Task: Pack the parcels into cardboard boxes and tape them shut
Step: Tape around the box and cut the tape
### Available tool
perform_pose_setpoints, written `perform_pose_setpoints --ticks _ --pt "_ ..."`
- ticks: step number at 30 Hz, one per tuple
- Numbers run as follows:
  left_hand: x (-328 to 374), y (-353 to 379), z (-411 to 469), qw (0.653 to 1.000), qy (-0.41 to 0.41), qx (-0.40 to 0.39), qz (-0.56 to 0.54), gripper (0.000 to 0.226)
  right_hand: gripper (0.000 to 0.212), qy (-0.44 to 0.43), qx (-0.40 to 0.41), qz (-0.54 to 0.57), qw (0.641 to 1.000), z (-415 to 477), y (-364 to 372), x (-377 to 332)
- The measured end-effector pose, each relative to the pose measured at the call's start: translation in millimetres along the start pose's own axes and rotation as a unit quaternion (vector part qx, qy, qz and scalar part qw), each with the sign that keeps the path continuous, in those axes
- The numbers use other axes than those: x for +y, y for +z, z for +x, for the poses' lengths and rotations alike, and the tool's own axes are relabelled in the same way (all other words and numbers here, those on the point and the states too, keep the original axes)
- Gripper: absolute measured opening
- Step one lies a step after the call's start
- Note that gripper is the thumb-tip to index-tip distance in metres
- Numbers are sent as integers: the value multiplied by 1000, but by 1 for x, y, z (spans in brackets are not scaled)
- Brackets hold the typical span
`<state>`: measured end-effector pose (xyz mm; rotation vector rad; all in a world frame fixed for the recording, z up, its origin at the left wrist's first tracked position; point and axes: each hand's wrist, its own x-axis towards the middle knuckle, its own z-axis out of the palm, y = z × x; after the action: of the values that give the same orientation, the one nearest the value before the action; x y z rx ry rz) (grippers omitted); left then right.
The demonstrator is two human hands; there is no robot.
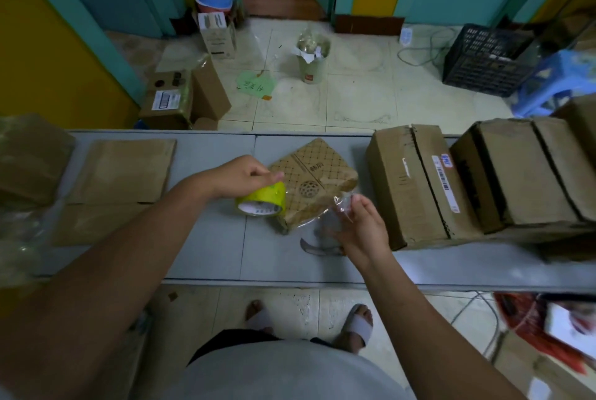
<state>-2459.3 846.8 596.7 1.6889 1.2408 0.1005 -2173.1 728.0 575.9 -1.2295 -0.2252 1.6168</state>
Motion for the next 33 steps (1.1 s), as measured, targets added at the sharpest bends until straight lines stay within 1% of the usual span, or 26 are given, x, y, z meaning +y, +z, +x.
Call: perform_pose_setpoints --ticks 2,6,7,9,13,14,16,18,21,22,24,25,28,30,33 --pt "1 -8 -3 1000 -12 -9 -24 72 18 -17 -33 7 999 0 8 -9" --pt "8 -24 -18 993 -34 38 -109 86 20 -33 -92 36 995 7 50 -33" --pt "10 -27 -24 988 -38 55 -140 84 20 -35 -103 36 993 11 64 -39" --pt "6 -35 -34 976 -37 77 -201 71 19 -41 -113 11 993 19 95 -52" --pt "-18 -45 -46 953 -21 117 -279 80 11 -27 -125 -43 991 36 153 -62" --pt "-23 -48 -48 952 -16 127 -280 79 11 -22 -122 -65 990 40 163 -62" --pt "-29 -52 -55 959 -10 137 -247 78 10 -17 -110 -120 986 47 172 -59" --pt "-37 -56 -61 965 -11 139 -220 82 8 -9 -105 -159 982 52 169 -55" --pt "-54 -63 -62 961 -18 157 -227 89 11 -16 -107 -193 975 57 156 -49" --pt "-55 -66 -61 960 -17 158 -232 82 11 -20 -113 -198 973 58 153 -48" --pt "-44 -68 -64 963 -6 148 -226 55 11 -16 -129 -191 973 62 149 -48" --pt "-39 -69 -63 966 -2 140 -215 46 12 -11 -140 -184 973 64 149 -49" --pt "-28 -70 -54 976 -1 127 -175 33 18 6 -170 -151 974 71 148 -53" --pt "-27 -73 -44 982 -10 117 -148 25 19 23 -184 -109 976 76 147 -51" --pt "-17 -82 -40 986 -23 92 -139 22 16 36 -173 -53 983 82 150 -42"
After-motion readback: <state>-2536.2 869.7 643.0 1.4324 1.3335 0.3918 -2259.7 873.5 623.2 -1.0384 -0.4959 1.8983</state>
